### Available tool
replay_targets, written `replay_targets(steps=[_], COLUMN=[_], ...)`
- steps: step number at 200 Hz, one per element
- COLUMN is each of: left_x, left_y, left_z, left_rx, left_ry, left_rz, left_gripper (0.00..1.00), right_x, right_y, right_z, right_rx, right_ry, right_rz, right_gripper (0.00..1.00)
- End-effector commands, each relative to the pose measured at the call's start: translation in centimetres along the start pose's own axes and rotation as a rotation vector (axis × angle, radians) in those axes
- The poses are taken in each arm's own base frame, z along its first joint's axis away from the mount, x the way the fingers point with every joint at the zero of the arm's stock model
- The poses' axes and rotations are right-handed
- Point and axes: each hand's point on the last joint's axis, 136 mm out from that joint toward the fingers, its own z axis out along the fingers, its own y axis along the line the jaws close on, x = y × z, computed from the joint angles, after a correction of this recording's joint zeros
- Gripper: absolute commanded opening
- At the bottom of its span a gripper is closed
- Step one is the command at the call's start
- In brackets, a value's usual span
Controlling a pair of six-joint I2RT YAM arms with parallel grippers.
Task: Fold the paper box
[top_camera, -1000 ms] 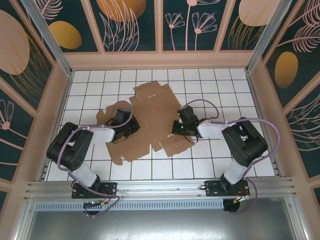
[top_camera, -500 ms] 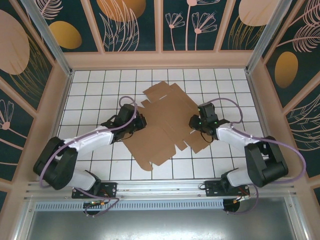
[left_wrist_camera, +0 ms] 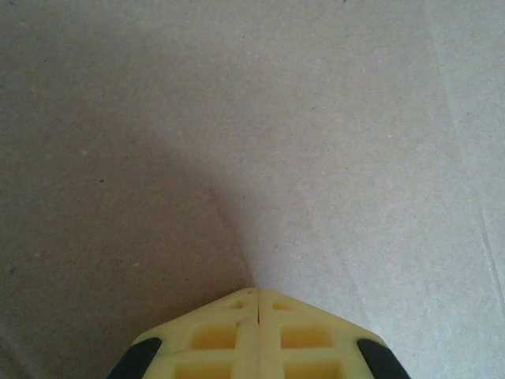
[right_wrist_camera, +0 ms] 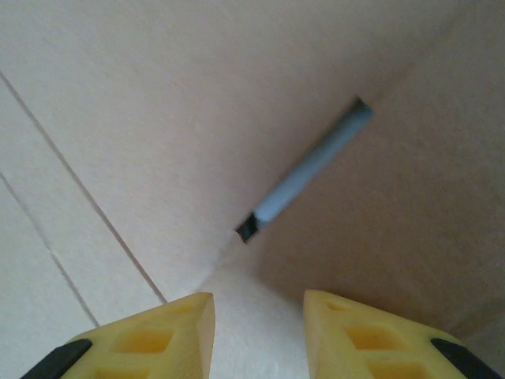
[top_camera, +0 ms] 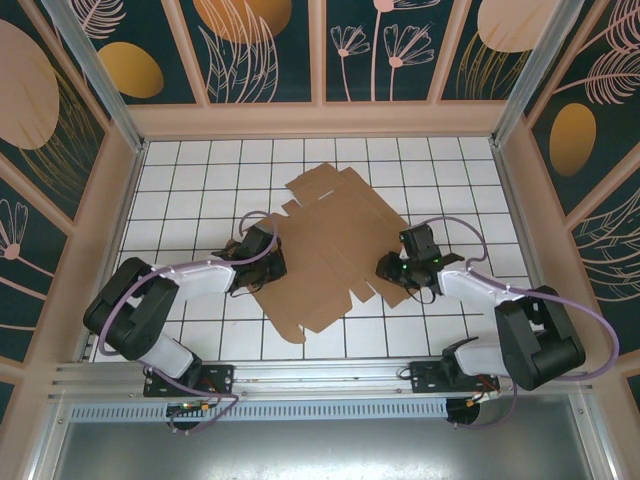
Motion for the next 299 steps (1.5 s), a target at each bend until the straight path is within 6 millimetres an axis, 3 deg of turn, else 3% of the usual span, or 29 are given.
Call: replay_targets(steps=[1,31,51,73,107,124,144,155,167,193,242,268,299], left_x=[-0.2,-1.6,-1.9,-2.6,-2.8,-2.0,-0.7,-0.4,-0.3,-0.7,-0.3,-0.2,-0.8], left_y=[-0.1,1.0,1.7,0.7,-0.5,-0.4,0.5,0.7,0.9,1.3,1.3,1.4,1.3], left_z=[0.5,1.0,1.3,0.5,-0.7,-0.2,0.9,1.2,1.3,1.2,1.4,1.5,1.3], left_rx=[0.014,-0.015,-0.013,0.033,0.044,0.04,0.019,0.022,0.02,-0.006,0.006,0.003,-0.015], left_ry=[0.008,-0.02,-0.017,-0.048,-0.043,-0.021,0.024,0.031,0.029,0.013,0.025,0.031,0.016], left_rz=[-0.042,-0.096,-0.16,-0.155,-0.064,-0.041,-0.044,-0.043,-0.043,-0.019,-0.006,0.002,0.0], left_gripper=[0.0,0.0,0.0,0.0,0.0,0.0,0.0,0.0,0.0,0.0,0.0,0.0,0.0], right_x=[2.3,4.1,6.2,7.5,7.9,6.2,2.6,0.5,-1.2,-2.3,-1.2,0.1,1.2], right_y=[-0.2,1.5,3.9,4.9,9.2,10.3,9.5,7.1,4.1,-0.3,-1.9,-0.6,1.6], right_z=[1.5,2.9,3.5,3.9,1.7,0.0,-1.9,-2.4,-2.6,-2.6,-0.8,0.1,-0.2], right_rx=[0.017,-0.02,-0.111,-0.139,-0.36,-0.384,-0.348,-0.267,-0.194,-0.096,-0.067,-0.169,-0.305], right_ry=[0.075,0.141,0.225,0.283,0.305,0.214,0.067,-0.02,-0.066,-0.093,-0.038,0.03,0.097], right_rz=[-0.015,-0.069,-0.117,-0.153,-0.224,-0.251,-0.249,-0.202,-0.123,-0.007,0.018,0.024,0.047], right_gripper=[0.35,0.34,0.34,0.35,0.4,0.55,0.68,0.75,0.77,0.8,0.82,0.81,0.79])
